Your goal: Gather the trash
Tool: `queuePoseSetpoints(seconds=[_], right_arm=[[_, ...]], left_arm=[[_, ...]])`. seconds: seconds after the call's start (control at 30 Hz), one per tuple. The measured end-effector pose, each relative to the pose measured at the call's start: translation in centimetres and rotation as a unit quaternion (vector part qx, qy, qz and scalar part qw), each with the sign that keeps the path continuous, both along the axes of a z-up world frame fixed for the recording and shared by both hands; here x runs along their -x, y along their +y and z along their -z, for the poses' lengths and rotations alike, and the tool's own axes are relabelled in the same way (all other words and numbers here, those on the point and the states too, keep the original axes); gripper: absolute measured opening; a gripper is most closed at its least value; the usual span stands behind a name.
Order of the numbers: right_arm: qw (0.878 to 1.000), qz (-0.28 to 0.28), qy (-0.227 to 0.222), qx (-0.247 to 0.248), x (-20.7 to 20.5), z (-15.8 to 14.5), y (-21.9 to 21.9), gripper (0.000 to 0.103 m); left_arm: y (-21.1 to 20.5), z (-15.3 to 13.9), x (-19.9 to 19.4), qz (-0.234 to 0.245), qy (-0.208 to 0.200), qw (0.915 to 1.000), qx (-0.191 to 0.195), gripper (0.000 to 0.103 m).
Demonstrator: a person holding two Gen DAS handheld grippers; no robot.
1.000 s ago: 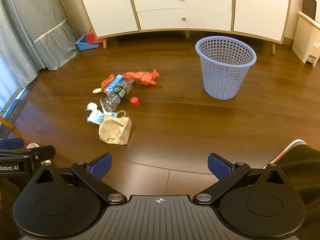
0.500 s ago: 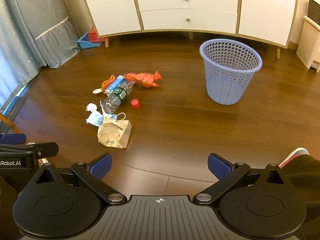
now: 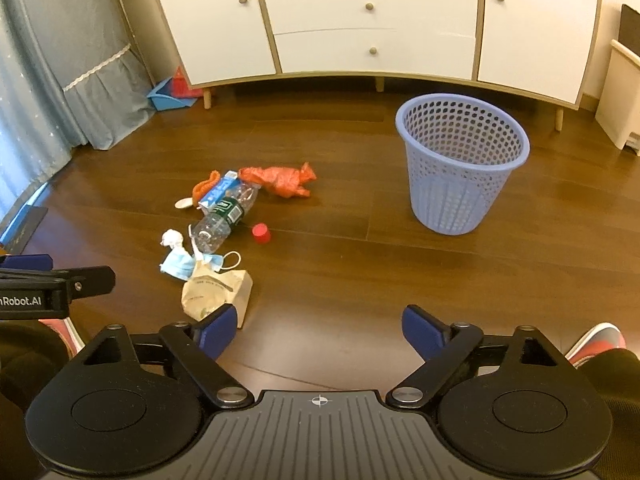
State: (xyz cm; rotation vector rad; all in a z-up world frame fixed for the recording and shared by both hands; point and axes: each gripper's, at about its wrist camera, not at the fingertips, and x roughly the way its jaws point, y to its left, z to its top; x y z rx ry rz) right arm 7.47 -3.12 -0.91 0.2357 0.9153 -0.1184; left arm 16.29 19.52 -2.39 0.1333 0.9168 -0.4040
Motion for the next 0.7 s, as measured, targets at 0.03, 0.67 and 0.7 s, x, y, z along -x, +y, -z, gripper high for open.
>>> queuePoseSetpoints(seconds=[0.03, 0.67, 0.7], right_arm=[[1.0, 0.002, -0.001, -0.001, -0.3, 0.1, -0.3, 0.087], [0.995, 0.096, -0.032, -0.009, -4.5, 1.4, -9.1, 0.087], [0.994, 0.099, -0.033, -0.009, -4.7, 1.6, -9.5, 0.087]], left_arm=[[-0.1, 0.1, -0.4, -0.001, -0.001, 1.0, -0.001, 0.102], [-3.5, 2.6, -7.6, -0.004, -0.008, 1.0, -0.001, 0.102], [-3.7, 2.8, -7.9, -0.004, -0.006, 1.0, -0.001, 0.102]])
